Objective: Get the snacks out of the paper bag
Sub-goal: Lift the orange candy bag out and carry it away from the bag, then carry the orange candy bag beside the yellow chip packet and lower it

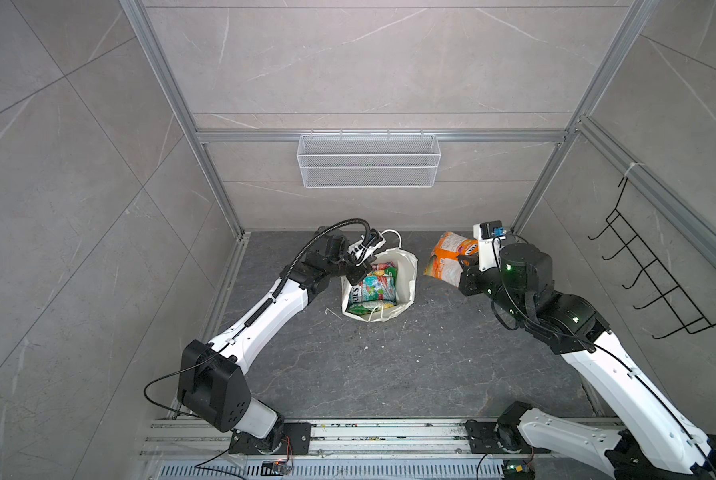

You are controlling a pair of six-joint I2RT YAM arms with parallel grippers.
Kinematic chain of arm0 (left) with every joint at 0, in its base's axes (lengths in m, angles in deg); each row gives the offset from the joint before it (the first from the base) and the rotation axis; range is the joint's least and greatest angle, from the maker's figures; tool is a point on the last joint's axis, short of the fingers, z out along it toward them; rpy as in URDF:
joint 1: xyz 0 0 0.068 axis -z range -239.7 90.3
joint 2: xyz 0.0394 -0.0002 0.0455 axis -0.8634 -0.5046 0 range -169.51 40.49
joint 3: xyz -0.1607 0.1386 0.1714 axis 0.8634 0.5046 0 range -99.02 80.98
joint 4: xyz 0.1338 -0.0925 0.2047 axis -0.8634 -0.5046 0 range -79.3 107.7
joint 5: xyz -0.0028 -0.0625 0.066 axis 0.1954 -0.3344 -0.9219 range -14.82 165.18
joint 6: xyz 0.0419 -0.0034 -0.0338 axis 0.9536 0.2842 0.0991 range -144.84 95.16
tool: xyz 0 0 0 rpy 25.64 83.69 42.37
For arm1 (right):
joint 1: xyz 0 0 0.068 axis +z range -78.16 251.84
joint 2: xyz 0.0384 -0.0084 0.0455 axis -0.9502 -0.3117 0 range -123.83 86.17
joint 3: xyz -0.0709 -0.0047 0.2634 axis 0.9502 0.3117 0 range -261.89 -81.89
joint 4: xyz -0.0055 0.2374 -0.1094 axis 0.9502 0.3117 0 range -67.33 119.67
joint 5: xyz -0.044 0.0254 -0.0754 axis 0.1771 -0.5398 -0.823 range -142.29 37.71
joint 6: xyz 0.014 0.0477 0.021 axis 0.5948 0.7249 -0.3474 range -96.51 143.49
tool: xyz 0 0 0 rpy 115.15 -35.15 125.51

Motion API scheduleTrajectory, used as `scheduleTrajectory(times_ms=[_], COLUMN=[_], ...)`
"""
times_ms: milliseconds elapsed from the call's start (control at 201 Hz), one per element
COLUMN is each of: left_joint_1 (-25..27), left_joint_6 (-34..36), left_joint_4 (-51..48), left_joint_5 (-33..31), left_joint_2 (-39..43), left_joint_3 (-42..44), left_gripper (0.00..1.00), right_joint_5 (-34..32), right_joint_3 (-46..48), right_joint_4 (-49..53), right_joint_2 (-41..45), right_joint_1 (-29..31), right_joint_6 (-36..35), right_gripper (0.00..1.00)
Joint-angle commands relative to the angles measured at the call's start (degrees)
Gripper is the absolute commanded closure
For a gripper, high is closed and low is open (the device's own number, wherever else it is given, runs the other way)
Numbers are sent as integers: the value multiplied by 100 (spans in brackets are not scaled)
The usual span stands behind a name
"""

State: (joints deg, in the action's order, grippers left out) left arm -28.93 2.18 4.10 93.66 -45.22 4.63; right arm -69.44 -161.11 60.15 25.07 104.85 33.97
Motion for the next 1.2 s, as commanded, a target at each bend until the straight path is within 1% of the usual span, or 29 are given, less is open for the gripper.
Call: scheduleTrajectory(times_ms=[0, 124, 229, 279, 363, 448, 513, 672, 727, 851, 961, 1045, 1195], left_joint_1=[66, 114, 156, 184, 233, 263, 282, 287, 293, 297, 307, 325, 343], left_joint_6=[-155, -234, -271, -269, -269, -263, -248, -242, -243, -244, -247, -244, -259], left_joint_4=[240, 210, 241, 241, 242, 228, 230, 229, 234, 246, 246, 244, 246], left_joint_5=[202, 213, 205, 171, 147, 106, 108, 97, 107, 119, 101, 83, 14], left_joint_2=[322, 327, 312, 285, 256, 239, 248, 237, 231, 222, 230, 239, 213], left_joint_3=[-1, -29, -47, -74, -86, -121, -112, -117, -131, -138, -125, -132, -151], left_gripper=[100, 100, 100, 100, 100, 100, 100, 100, 100, 100, 100, 100, 100], right_joint_5=[-266, -624, -571, -684, -1042, -1672, -1997, -2930, -3153, -3518, -3508, -3361, -3264], right_joint_3=[-167, -565, -903, -1168, -1866, -2477, -2844, -3543, -3775, -4010, -4068, -4091, -4304], right_joint_4=[31, 462, 583, 725, 1225, 1613, 1845, 2284, 2464, 2458, 2306, 2151, 2177], right_joint_2=[-279, -1184, -1966, -2409, -3224, -3919, -4342, -5274, -5549, -6080, -6374, -6541, -6864], right_joint_1=[-496, -734, -738, -741, -742, -744, -745, -807, -828, -914, -1019, -1070, -1065], right_joint_6=[52, -161, -458, -570, -720, -862, -1036, -1406, -1516, -1768, -1953, -2110, -2136], right_gripper=[100, 100, 100, 100, 100, 100, 100, 100, 100, 100, 100, 100, 100])
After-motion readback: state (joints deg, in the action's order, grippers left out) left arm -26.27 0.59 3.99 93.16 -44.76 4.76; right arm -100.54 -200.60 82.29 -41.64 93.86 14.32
